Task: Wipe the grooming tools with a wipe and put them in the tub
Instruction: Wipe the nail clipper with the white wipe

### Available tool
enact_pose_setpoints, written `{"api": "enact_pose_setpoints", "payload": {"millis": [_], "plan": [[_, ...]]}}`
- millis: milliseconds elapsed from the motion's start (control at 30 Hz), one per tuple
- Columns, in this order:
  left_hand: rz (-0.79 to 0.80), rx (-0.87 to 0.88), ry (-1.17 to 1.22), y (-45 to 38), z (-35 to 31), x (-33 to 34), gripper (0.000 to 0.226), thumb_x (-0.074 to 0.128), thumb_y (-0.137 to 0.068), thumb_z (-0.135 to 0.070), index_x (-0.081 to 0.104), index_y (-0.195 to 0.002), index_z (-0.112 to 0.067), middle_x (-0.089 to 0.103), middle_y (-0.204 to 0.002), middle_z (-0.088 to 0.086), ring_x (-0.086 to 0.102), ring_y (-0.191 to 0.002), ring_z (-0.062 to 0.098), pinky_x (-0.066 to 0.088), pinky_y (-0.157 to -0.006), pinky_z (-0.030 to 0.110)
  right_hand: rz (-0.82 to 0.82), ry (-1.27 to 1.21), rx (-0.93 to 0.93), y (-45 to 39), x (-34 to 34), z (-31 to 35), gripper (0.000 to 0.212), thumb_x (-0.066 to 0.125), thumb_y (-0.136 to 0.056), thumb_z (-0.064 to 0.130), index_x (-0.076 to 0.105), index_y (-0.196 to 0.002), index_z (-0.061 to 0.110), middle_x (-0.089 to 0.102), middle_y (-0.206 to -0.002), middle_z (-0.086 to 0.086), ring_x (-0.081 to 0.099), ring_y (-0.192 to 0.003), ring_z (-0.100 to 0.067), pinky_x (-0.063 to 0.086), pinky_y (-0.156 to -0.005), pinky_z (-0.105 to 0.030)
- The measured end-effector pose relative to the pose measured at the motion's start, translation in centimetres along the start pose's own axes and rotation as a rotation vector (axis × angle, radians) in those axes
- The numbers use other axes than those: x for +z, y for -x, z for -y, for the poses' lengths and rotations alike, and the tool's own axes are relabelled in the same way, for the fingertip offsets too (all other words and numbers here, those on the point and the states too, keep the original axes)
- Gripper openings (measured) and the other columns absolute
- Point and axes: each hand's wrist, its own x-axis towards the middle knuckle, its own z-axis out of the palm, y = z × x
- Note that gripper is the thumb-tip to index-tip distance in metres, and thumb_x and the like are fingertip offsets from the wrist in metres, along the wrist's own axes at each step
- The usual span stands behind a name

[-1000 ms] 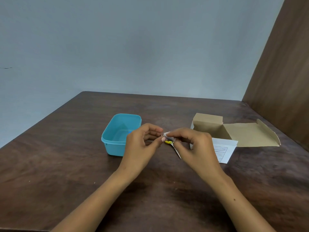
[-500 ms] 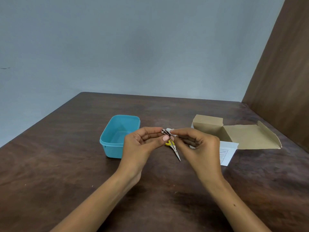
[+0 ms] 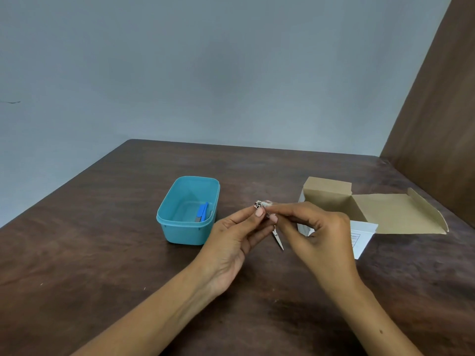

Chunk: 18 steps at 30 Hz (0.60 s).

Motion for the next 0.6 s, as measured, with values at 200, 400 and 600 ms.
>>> {"api": "enact_pose_setpoints", "payload": {"millis": [200,400,600], "plan": [[-0.034,-0.06,0.09,-0.2,0.3,0.0,0.023,0.058,-0.082,-0.007,0.07,-0.099,0.002,0.073,-0.086,0.012,0.071,-0.073,0.012,0.058,-0.069,0.021,0.067,0.002,-0.012,-0.3,-0.5,-0.1,0.025,0.077,-0.075,0.0,0.073,-0.094,0.016,0.073,-0.091,0.013,0.067,-0.087,0.005,0.052,-0.076,-0.011],[-0.021,-0.062,0.009,-0.2,0.5,0.0,0.019,0.063,-0.074,-0.012,0.075,-0.087,-0.004,0.074,-0.08,0.006,0.07,-0.071,0.006,0.056,-0.061,0.016,-0.028,0.029,-0.032,-0.4,-0.3,-0.2,0.015,0.075,-0.076,0.004,0.075,-0.088,0.013,0.073,-0.084,0.007,0.068,-0.08,0.0,0.054,-0.071,-0.016],[-0.029,-0.062,0.055,-0.5,0.0,-0.3,0.018,0.063,-0.073,-0.013,0.075,-0.084,-0.005,0.073,-0.078,0.008,0.069,-0.068,0.008,0.057,-0.067,0.017,0.109,0.091,-0.06,-0.5,-0.2,-1.1,0.015,0.071,-0.079,0.009,0.077,-0.091,0.016,0.07,-0.086,0.004,0.063,-0.078,-0.002,0.043,-0.07,-0.005]]}}
